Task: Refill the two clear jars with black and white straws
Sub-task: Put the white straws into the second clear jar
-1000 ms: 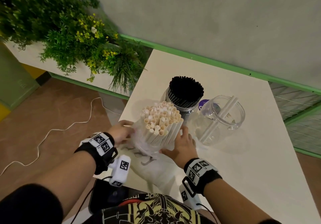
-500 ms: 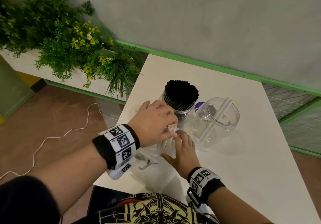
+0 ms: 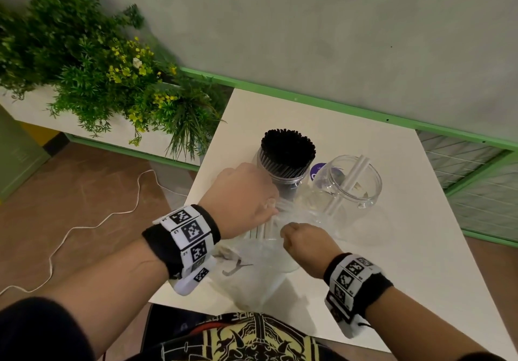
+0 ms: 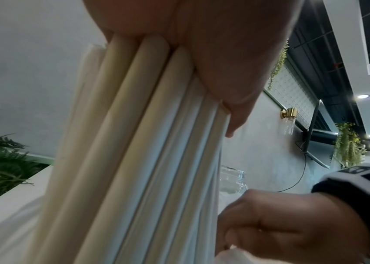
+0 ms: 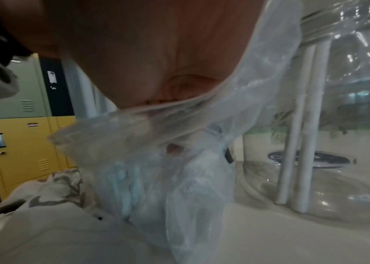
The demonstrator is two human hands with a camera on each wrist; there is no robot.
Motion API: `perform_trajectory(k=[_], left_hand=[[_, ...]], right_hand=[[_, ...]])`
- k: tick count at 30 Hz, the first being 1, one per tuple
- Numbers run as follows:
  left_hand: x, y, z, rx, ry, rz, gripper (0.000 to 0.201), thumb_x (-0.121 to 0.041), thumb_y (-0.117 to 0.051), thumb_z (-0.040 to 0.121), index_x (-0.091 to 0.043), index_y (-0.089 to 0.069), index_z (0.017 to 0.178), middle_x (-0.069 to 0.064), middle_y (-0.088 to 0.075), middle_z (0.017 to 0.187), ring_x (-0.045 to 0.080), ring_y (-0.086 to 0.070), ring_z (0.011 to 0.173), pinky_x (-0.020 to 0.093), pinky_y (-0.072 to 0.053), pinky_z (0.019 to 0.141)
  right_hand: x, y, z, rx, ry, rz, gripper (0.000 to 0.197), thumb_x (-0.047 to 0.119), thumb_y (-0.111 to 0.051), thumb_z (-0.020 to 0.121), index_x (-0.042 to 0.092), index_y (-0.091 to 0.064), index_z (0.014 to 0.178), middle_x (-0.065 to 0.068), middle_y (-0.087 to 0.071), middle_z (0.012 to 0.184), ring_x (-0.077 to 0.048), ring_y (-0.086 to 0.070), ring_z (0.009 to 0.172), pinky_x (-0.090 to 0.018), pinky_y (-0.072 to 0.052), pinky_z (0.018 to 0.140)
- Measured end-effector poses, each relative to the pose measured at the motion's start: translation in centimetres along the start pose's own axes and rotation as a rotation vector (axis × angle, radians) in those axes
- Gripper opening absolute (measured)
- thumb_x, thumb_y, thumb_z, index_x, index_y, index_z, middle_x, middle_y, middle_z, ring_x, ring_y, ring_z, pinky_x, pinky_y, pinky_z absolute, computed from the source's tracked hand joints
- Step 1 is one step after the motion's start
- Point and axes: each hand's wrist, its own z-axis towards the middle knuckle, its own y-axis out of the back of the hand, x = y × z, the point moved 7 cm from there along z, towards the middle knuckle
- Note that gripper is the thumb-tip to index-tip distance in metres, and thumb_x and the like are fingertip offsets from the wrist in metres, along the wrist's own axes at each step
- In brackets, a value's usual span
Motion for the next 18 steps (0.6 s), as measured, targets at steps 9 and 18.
perform_trajectory(k=[9, 18], left_hand=[[0.0, 0.1, -0.4, -0.004, 0.005, -0.019, 0.023, -0.054, -0.042, 0.085, -0.036, -0.056, 0.094, -0.016, -0.054, 0.106, 0.014, -0.047, 0.104, 0.034, -0.041, 0.077], [-0.6, 0.3, -0.2, -0.025, 0.016, -0.008, 0.024, -0.052, -0.045, 0.085, -0.035, -0.058, 0.095, -0.013, -0.057, 0.105, 0.016, -0.05, 0.102, 0.035, -0.044, 0.076]], right_hand=[[-2.6, -6.0, 0.0, 0.225, -0.208, 0.225, 0.106, 0.061, -0.067, 0.076, 0.025, -0.004, 0.153, 0.005, -0.002, 0.161, -0.02, -0.012, 0.146, -0.041, -0.018, 0.118], [-0.7, 1.0, -4.1, -0.543, 0.004, 0.041, 0.076, 0.069, -0.058, 0.074, 0.022, -0.043, 0.132, -0.005, -0.045, 0.132, -0.024, -0.044, 0.119, -0.036, -0.039, 0.095]])
